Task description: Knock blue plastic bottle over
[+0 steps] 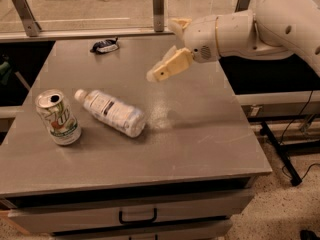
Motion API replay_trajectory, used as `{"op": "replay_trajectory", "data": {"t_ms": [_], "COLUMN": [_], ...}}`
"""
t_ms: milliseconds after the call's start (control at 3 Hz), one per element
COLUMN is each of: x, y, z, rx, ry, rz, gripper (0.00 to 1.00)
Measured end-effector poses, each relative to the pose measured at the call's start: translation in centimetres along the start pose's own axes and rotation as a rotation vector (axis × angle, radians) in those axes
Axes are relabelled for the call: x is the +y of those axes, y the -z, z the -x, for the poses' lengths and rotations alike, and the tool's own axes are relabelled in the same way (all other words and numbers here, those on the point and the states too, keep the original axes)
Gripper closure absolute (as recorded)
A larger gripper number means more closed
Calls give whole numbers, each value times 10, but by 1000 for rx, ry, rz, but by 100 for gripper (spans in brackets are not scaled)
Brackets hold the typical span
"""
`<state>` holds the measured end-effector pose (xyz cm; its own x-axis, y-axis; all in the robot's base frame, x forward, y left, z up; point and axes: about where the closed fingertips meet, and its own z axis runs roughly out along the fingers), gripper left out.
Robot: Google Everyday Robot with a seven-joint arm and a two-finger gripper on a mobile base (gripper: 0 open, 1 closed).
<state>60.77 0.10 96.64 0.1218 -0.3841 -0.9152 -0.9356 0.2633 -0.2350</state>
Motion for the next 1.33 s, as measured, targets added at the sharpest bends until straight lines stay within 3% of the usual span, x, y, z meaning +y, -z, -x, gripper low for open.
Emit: {"op": "replay_trajectory", "data": {"t_ms": [333,667,1000,1333], "x": [-24,-50,-81,-91], "y": [42,97,165,183], "z": [-23,-24,-11,-25], "rx": [77,209,400,464], "ry": [-10,21,86,97], "rz": [-56,-135,-271,-306], "gripper": [0,0,0,0]}}
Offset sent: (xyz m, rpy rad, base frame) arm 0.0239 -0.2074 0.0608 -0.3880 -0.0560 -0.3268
